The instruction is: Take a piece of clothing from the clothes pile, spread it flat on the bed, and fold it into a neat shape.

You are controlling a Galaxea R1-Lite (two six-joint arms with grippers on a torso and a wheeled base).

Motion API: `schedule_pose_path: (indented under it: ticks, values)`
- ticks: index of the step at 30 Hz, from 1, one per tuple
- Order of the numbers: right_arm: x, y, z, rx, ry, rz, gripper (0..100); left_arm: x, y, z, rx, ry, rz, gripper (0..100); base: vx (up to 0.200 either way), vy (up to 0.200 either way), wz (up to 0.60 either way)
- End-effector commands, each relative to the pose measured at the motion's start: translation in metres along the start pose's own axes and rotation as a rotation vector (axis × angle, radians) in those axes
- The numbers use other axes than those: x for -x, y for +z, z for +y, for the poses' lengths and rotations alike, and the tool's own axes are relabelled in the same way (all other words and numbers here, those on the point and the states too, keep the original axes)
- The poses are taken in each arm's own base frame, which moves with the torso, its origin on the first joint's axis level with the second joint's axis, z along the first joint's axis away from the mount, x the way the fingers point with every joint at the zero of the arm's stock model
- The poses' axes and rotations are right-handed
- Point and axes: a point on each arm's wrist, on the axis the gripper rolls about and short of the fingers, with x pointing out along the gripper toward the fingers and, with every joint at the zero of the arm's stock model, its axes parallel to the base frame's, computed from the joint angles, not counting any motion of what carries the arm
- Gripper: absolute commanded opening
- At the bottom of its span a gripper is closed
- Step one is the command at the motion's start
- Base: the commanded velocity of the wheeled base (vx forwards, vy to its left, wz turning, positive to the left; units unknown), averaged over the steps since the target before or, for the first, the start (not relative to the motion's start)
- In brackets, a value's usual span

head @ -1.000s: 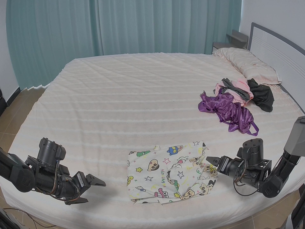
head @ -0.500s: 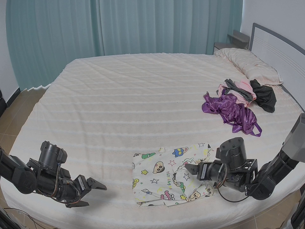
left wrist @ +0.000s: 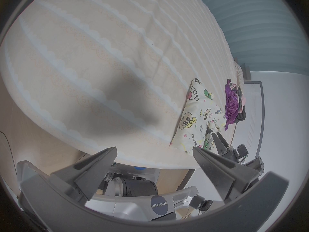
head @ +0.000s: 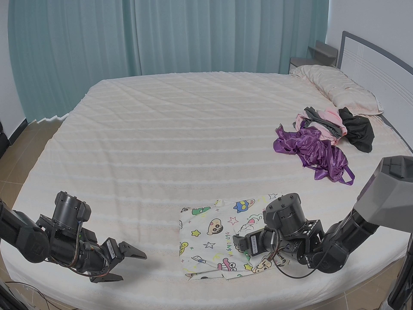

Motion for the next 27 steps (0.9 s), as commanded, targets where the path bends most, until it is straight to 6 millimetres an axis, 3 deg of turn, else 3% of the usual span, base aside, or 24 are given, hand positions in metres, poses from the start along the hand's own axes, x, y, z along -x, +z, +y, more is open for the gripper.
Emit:
schedule_pose_path:
  ticks: [1,7,8,14,21,27]
  values:
    - [-0.011,-0.003,0.002,0.033,-0.015,0.008,100,0.000,0.000,0.000,0.001,-0.002,0.002,100,0.000,0.000,0.00]
    - [-0.015,0.003,0.005,0.099,-0.019,-0.004,100,0.000,0.000,0.000,-0.001,-0.001,0.003,100,0.000,0.000,0.00]
    - [-0.016,0.001,0.005,0.114,-0.025,0.001,0,0.000,0.000,0.000,0.000,-0.002,0.002,100,0.000,0.000,0.00]
    - [-0.014,-0.004,0.002,0.135,-0.055,0.010,0,-0.001,0.000,0.000,0.001,0.000,0.003,100,0.000,0.000,0.00]
    - [0.005,0.013,-0.008,0.088,-0.102,-0.059,0,-0.001,0.000,0.001,0.002,0.002,0.005,100,0.000,0.000,0.00]
    - [0.041,-0.015,-0.030,0.063,-0.161,0.008,0,-0.001,0.000,0.001,0.003,0.003,0.006,100,0.000,0.000,0.00]
